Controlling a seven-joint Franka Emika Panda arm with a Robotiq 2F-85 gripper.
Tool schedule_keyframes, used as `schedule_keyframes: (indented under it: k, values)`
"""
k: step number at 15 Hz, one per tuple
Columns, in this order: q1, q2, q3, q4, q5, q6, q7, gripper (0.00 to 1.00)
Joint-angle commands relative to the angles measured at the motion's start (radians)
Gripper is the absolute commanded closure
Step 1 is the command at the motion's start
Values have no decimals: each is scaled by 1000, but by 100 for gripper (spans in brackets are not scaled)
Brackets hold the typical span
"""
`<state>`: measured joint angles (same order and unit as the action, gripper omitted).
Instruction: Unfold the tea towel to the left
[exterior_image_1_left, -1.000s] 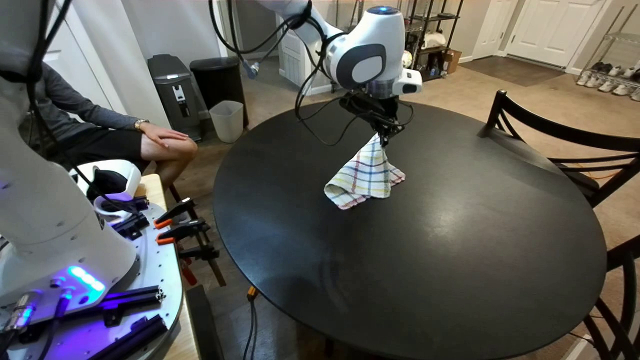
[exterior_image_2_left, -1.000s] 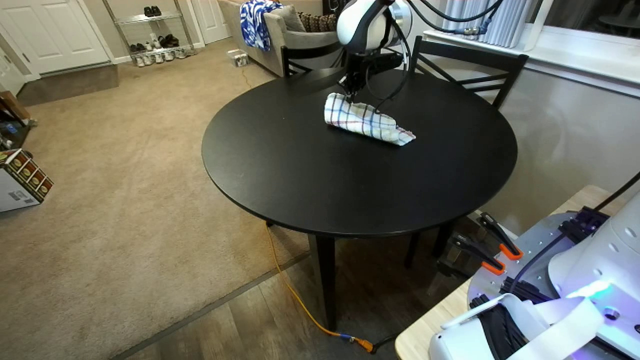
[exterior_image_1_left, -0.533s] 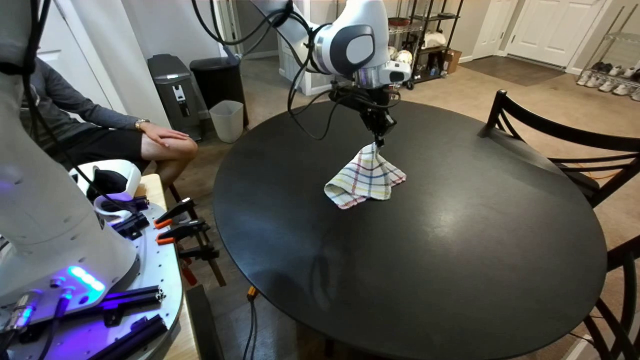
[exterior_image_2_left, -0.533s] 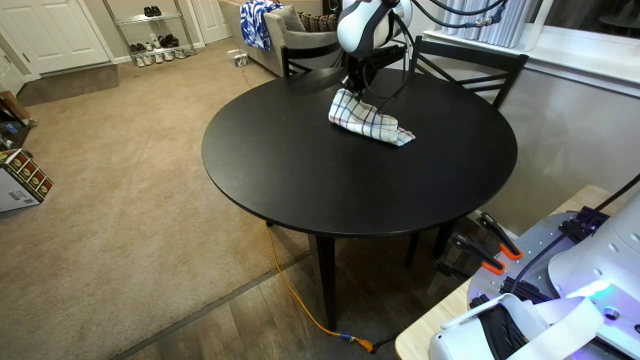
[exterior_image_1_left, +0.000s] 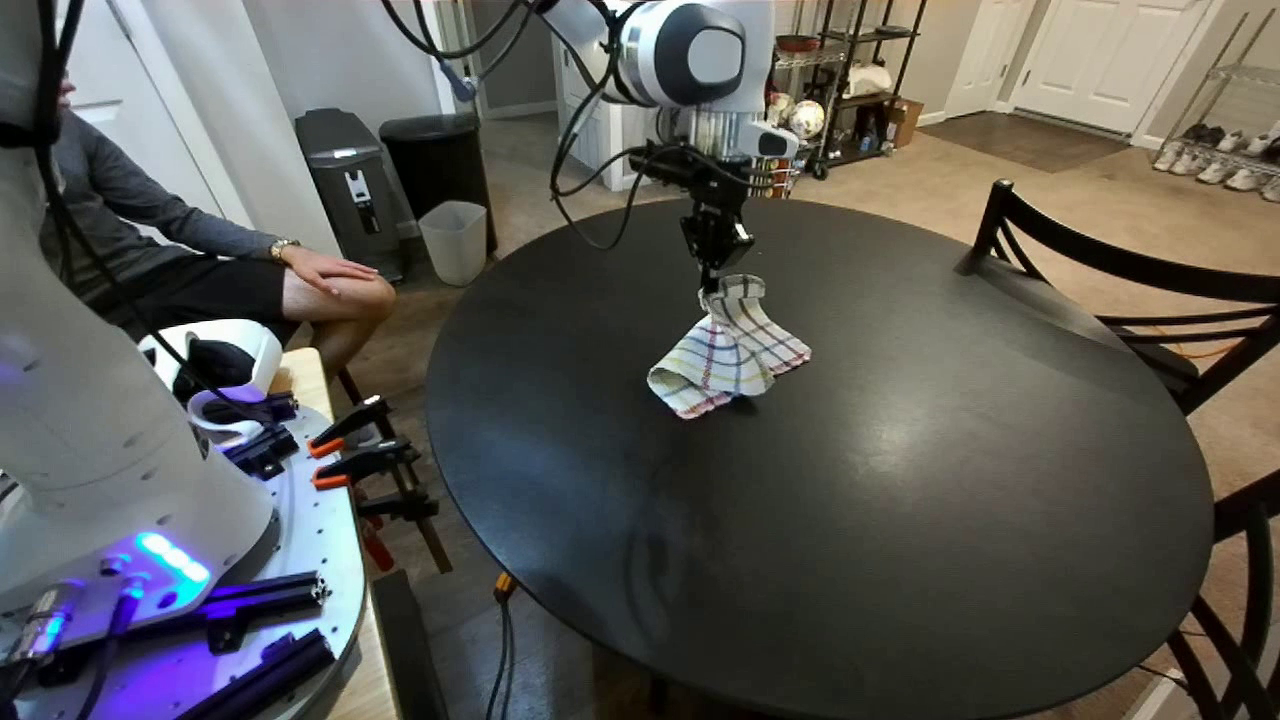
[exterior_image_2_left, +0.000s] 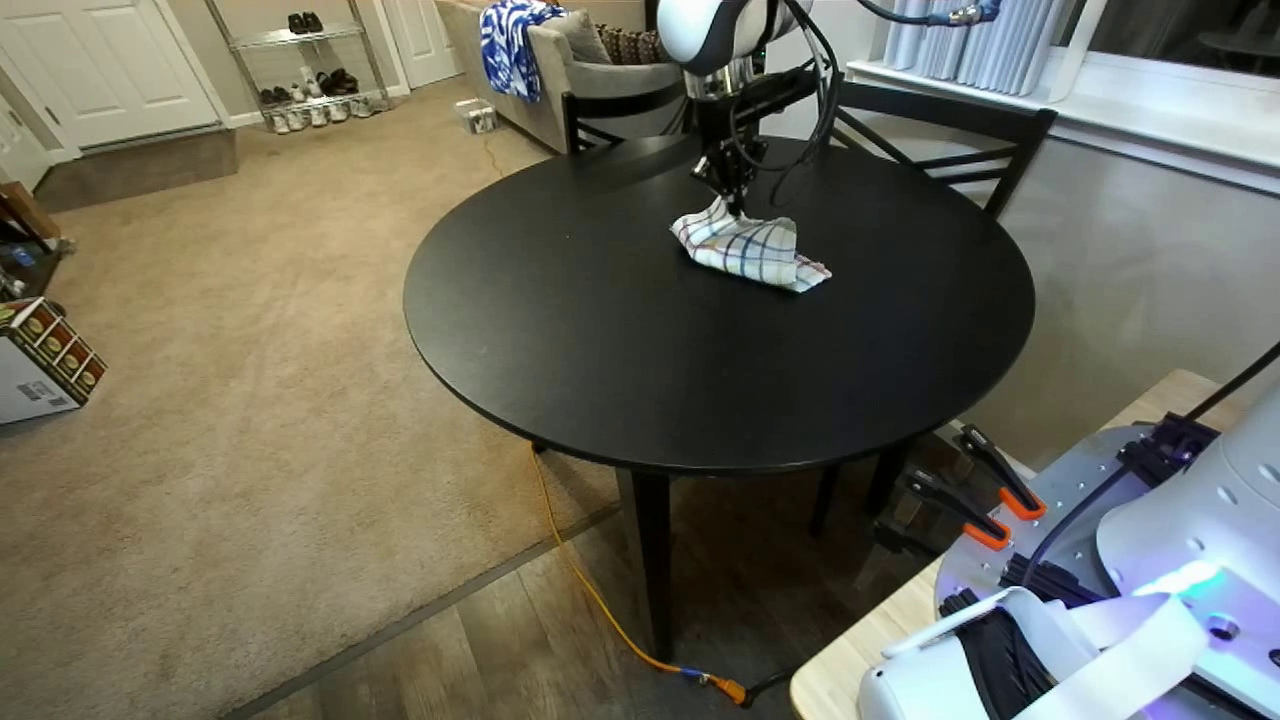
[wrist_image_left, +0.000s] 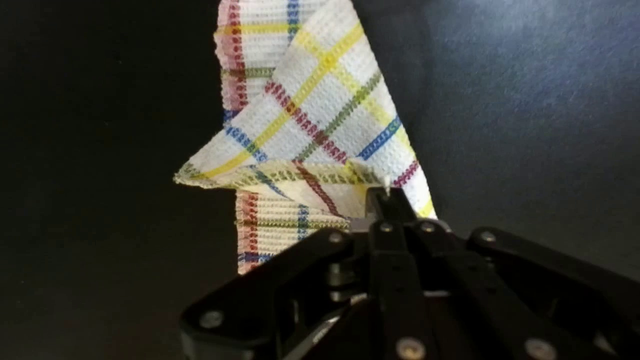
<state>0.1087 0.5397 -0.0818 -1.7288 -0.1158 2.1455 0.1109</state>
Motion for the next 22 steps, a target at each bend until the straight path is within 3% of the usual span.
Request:
schedule_keyframes:
  k: [1, 7, 15, 22]
  values:
    - [-37, -27, 50, 3, 18, -106, -71, 100]
    - [-24, -7, 110, -20, 19, -146, -114, 99]
    - [-20, 32, 163, -44, 37, -76, -138, 99]
    - [39, 59, 194, -19, 15, -52, -120, 98]
